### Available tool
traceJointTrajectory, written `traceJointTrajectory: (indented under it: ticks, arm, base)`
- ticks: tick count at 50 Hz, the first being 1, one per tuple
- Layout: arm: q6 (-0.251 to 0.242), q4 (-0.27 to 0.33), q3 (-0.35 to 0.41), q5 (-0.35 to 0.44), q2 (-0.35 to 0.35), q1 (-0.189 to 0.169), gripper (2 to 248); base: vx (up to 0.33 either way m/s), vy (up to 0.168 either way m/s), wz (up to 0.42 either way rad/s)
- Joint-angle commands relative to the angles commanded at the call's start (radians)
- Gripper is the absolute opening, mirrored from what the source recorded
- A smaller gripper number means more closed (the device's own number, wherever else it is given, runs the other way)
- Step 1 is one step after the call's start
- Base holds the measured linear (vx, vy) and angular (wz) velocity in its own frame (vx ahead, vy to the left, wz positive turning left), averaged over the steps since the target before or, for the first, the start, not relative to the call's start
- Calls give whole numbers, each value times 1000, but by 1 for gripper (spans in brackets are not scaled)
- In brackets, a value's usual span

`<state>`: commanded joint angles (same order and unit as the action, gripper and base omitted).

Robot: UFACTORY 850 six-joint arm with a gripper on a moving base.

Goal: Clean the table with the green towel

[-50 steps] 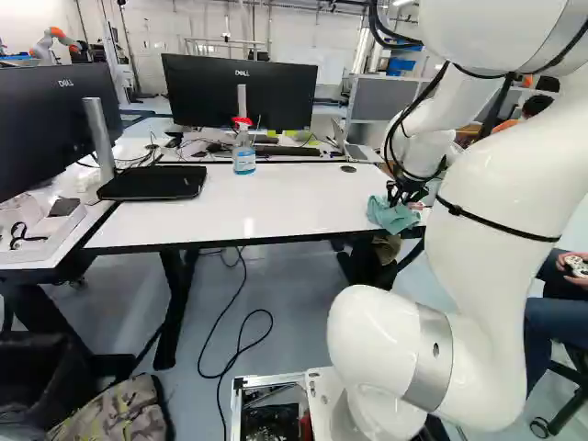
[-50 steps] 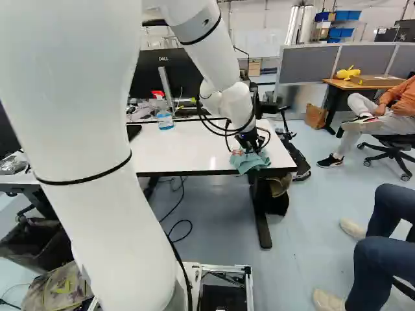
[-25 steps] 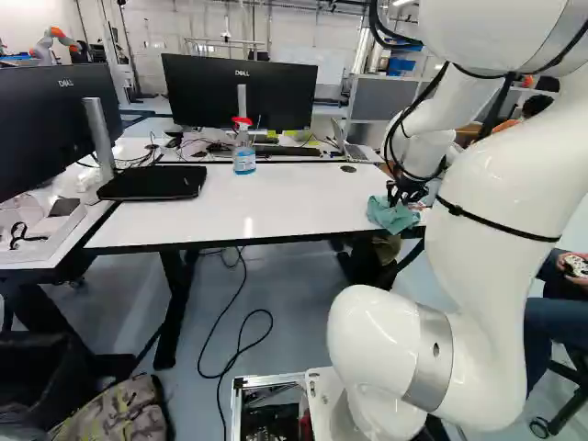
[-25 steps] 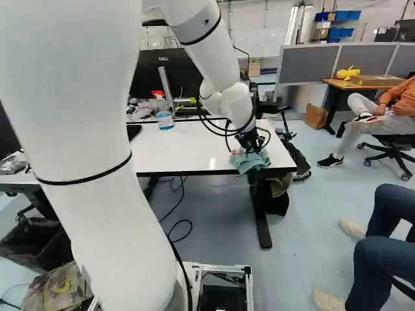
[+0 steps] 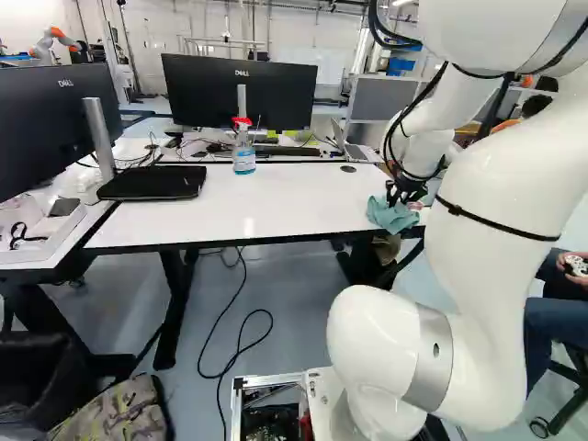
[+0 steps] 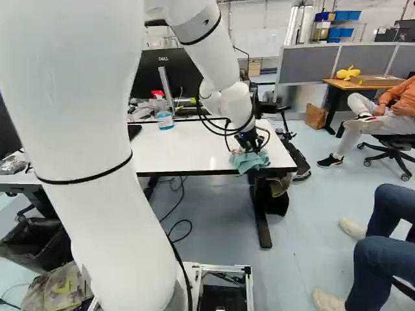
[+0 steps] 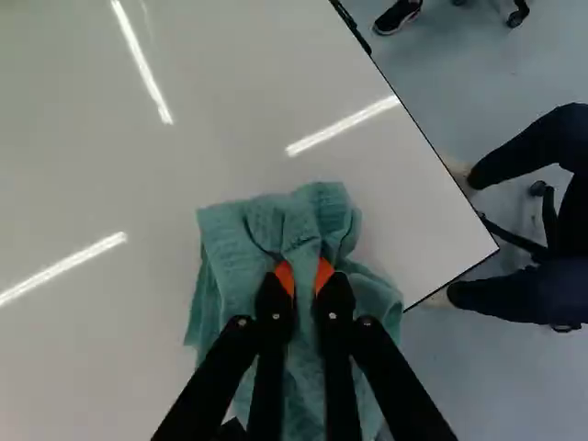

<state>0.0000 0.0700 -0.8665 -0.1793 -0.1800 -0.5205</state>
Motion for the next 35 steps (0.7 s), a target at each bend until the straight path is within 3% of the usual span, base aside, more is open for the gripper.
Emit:
traceJointTrajectory:
  ticks: [20,35]
  arm:
    - [0,0,-50,0,-43,66,43]
    - [0,0,3,0,3,92,43]
  base:
    - [0,0,0]
    - [0,0,0]
